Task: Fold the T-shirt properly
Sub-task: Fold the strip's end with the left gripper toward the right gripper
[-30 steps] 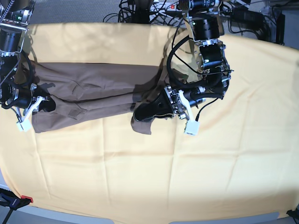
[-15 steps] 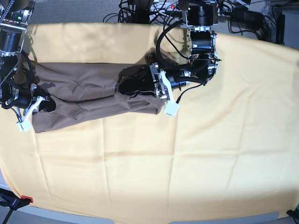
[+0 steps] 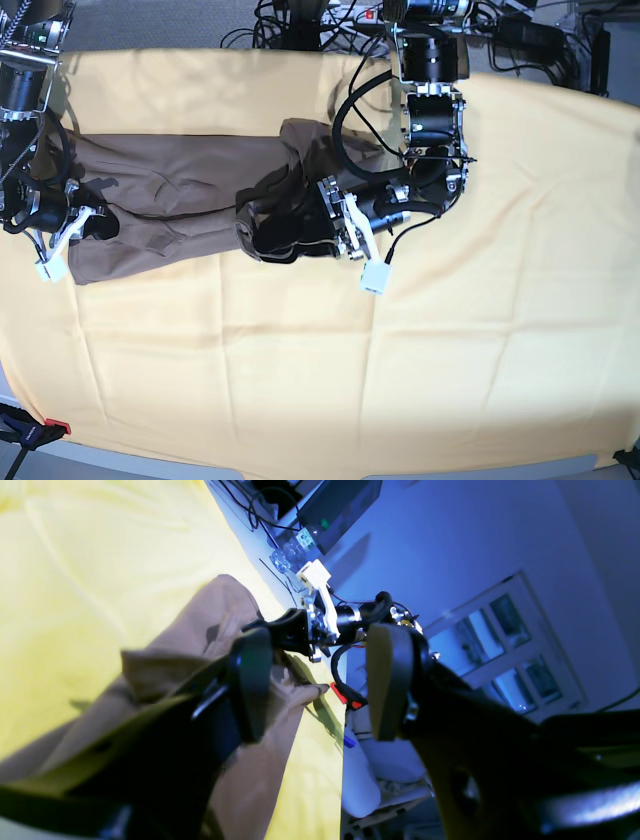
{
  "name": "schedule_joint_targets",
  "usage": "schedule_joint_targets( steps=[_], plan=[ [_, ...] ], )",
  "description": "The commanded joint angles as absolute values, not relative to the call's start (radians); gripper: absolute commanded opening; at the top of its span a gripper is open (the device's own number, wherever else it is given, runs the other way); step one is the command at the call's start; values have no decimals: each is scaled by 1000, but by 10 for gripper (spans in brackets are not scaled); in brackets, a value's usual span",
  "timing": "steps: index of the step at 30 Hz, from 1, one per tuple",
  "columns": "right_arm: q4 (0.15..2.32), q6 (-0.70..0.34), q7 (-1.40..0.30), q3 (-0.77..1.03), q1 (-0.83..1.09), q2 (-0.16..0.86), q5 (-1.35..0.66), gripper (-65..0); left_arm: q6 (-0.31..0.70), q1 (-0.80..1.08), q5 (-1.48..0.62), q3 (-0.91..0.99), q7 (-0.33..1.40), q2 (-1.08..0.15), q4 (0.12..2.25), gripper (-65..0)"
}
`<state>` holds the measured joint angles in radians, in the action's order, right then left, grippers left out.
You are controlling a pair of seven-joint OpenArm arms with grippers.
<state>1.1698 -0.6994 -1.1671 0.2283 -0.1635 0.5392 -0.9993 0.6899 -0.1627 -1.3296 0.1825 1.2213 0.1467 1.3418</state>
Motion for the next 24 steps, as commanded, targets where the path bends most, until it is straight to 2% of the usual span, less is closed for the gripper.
schedule_joint_targets(
  steps=[1,8,9,10,11,12,15,22,24],
  plan=[
    [1178,-698,-1176,230,-175,551,-995,-650,698,-190,-1357,178,1205,157,1359,-324],
    [1178,-698,-1174,230,-175,551,-996,-650,698,-233,-1367,186,1224,157,1362,-331],
    [1178,-698,-1174,230,-176,551,-999,-650,698,-244,-1390,192,1242,157,1365,-378],
    [1178,-698,-1174,230,-176,551,-998,-650,698,-253,-1422,200,1268,157,1372,-476],
    [1178,-698,-1174,230,-176,551,-998,-650,698,-264,-1451,210,1303,157,1382,-612],
    [1178,-698,-1174,230,-175,551,-998,-650,698,-274,-1477,221,1341,157,1397,-650],
    [1178,-698,-1174,230,-175,551,-998,-650,698,-282,-1484,249,1396,157,1446,-650],
    [1178,-698,-1171,230,-175,552,-997,-650,698,-237,-1484,258,1396,150,1583,-650],
    [1178,-698,-1175,230,-175,552,-993,-650,698,-206,-1411,258,1396,118,1627,-650]
  ],
)
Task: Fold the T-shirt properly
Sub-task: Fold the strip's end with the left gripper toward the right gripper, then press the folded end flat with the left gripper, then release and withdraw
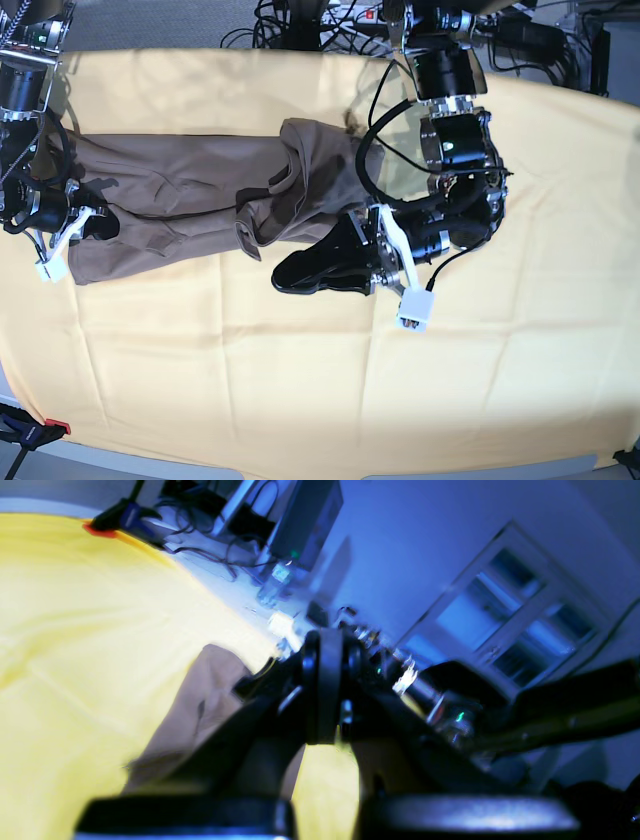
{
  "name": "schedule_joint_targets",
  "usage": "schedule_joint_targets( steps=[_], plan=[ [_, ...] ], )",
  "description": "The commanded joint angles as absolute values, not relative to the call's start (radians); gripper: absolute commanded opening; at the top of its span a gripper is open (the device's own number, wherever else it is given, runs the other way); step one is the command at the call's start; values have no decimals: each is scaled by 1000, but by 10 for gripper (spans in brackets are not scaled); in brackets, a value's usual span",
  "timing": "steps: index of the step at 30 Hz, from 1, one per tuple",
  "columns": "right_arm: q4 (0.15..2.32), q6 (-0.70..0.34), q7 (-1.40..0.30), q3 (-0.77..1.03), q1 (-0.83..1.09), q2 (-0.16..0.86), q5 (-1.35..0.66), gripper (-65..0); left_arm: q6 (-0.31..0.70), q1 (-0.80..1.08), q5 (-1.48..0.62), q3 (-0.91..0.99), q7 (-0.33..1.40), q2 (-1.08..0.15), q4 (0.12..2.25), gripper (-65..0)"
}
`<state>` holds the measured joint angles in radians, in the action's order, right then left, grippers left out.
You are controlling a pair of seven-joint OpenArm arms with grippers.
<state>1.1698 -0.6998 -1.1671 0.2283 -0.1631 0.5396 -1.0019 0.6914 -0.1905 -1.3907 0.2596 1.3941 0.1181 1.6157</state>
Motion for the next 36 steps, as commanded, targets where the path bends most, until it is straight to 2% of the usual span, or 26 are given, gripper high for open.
schedule_joint_targets(
  steps=[1,7,15,24,27,30,34,36],
  plan=[
    [1178,-698,-1175,230,-175,552,-994,-650,698,-190,-1356,258,1396,105,1650,-650],
    [1178,-698,-1173,230,-175,551,-994,-650,698,-103,-1062,256,1258,51,1789,-650],
    [1178,-698,-1170,230,-175,551,-995,-650,698,-9,-901,234,1180,-41,1843,-650],
    [1178,-698,-1164,230,-175,551,-997,-650,698,3,-766,25,1146,-100,1843,-650],
    [1178,-698,-1164,230,-175,551,-998,-650,694,2,-646,-47,1064,-100,1819,-650],
    [1178,-698,-1165,230,-175,551,-997,-650,626,2,-552,-91,958,-100,1789,-650],
    [1178,-698,-1168,230,-175,551,-997,-650,623,2,-582,-134,913,-83,1761,-650],
    [1178,-698,-1167,230,-175,551,-997,-650,675,2,-616,-159,931,-56,1760,-650]
  ],
)
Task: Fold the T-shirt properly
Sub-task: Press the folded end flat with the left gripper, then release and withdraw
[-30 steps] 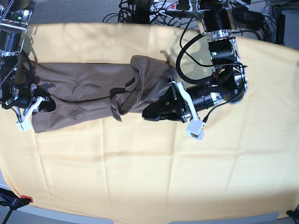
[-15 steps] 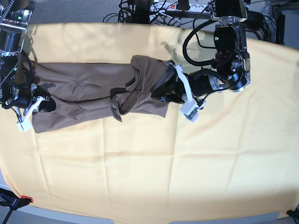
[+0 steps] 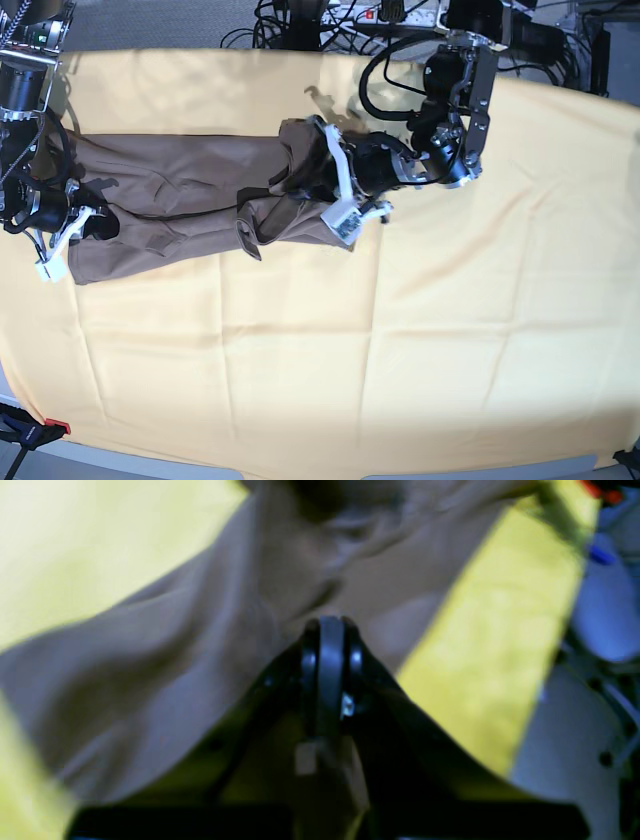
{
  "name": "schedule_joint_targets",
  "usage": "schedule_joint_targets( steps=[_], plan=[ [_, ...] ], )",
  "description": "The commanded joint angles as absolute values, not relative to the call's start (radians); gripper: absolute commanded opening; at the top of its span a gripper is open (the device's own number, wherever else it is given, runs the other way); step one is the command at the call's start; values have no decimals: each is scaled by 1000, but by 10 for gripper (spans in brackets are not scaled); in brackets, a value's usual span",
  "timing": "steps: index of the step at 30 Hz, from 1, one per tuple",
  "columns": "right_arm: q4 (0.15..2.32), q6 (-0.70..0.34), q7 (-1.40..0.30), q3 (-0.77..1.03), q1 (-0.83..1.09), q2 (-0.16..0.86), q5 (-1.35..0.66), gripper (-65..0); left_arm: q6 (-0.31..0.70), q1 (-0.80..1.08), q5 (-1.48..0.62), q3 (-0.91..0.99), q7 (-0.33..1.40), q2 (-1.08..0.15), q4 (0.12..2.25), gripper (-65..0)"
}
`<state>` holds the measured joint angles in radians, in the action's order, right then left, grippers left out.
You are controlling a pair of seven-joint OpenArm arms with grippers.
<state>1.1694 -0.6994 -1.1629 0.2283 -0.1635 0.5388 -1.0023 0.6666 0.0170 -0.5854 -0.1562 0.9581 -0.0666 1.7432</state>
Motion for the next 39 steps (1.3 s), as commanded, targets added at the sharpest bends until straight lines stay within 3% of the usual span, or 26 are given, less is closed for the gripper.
schedule_joint_targets(
  steps=[1,8,12,16,22,27,31,35,39],
  plan=[
    [1178,-698,-1167,230,-175,551,-998,-650,698,2,-642,-172,948,-40,1760,-650],
    [1178,-698,-1167,230,-175,551,-994,-650,698,-25,-769,-196,1055,-5,1785,-650],
    [1178,-698,-1174,230,-175,551,-994,-650,698,-25,-768,-64,1047,-5,1839,-650],
    [1178,-698,-1171,230,-175,551,-994,-650,629,-24,-759,73,1046,-5,1842,-650],
    [1178,-698,-1171,230,-175,551,-994,-650,513,-1,-514,64,964,-6,1842,-650],
    [1178,-698,-1170,230,-177,551,-995,-650,489,25,-379,-64,955,-6,1840,-650],
    [1178,-698,-1171,230,-175,551,-994,-650,388,25,-252,-150,887,-5,1806,-650],
    [1178,-698,-1171,230,-175,551,-995,-650,408,24,-277,-202,841,0,1769,-650],
    [1178,-698,-1170,230,-178,551,-998,-650,574,25,-440,-246,851,1,1747,-650]
  ],
)
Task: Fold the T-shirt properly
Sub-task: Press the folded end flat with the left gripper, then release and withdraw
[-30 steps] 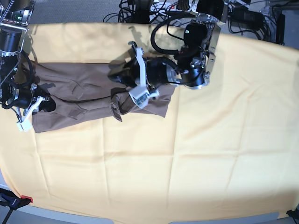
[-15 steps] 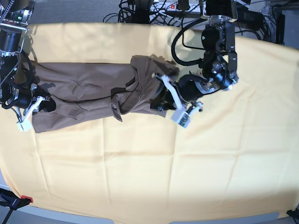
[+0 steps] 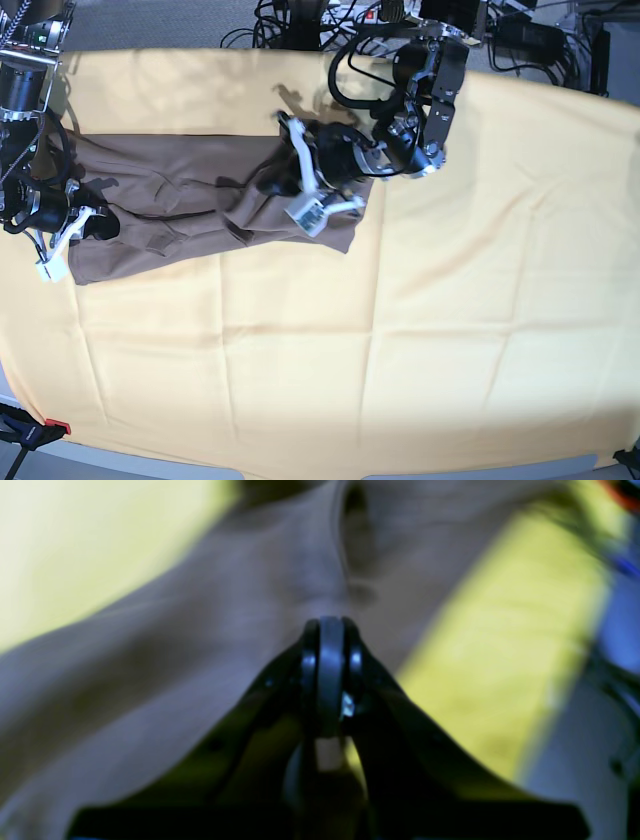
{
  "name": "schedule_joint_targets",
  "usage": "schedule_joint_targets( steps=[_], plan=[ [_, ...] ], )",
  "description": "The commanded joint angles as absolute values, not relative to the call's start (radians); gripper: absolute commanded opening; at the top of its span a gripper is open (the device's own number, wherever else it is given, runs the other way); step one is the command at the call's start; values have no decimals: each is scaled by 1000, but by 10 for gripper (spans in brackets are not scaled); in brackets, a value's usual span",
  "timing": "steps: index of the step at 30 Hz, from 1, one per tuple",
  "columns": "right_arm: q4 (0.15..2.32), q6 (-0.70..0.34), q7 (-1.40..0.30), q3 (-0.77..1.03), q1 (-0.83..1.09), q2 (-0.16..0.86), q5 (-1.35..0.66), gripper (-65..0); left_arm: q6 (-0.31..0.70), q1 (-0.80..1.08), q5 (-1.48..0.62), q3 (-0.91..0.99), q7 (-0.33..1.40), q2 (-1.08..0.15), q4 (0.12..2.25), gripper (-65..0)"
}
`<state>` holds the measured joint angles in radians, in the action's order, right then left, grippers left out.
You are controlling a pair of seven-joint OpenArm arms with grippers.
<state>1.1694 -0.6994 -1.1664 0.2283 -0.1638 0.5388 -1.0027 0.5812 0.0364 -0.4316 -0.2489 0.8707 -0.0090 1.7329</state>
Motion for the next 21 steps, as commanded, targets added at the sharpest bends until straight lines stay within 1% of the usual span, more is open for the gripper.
schedule_joint_targets(
  steps=[1,4,6,9,12,16,21],
  plan=[
    [1178,-698,-1171,230,-177,551,-998,-650,599,25,-466,-255,866,1,1747,-650],
    [1178,-698,-1171,230,-177,551,-998,-650,668,23,-535,-261,875,1,1747,-650],
    [1178,-698,-1171,230,-178,551,-998,-650,685,11,-559,-258,876,0,1748,-650],
    [1178,-698,-1168,230,-178,551,-1000,-650,680,-22,-559,-244,895,0,1758,-650],
    [1178,-698,-1163,231,-184,556,-1103,-650,664,-47,-560,-186,899,0,1795,-650],
    [1179,-698,-1168,233,-209,588,-1215,-650,650,-56,-580,-58,899,-1,1827,-650],
    [1179,-698,-1191,299,-245,612,-1236,-650,651,-51,-677,106,929,-30,1826,-650]
  ],
)
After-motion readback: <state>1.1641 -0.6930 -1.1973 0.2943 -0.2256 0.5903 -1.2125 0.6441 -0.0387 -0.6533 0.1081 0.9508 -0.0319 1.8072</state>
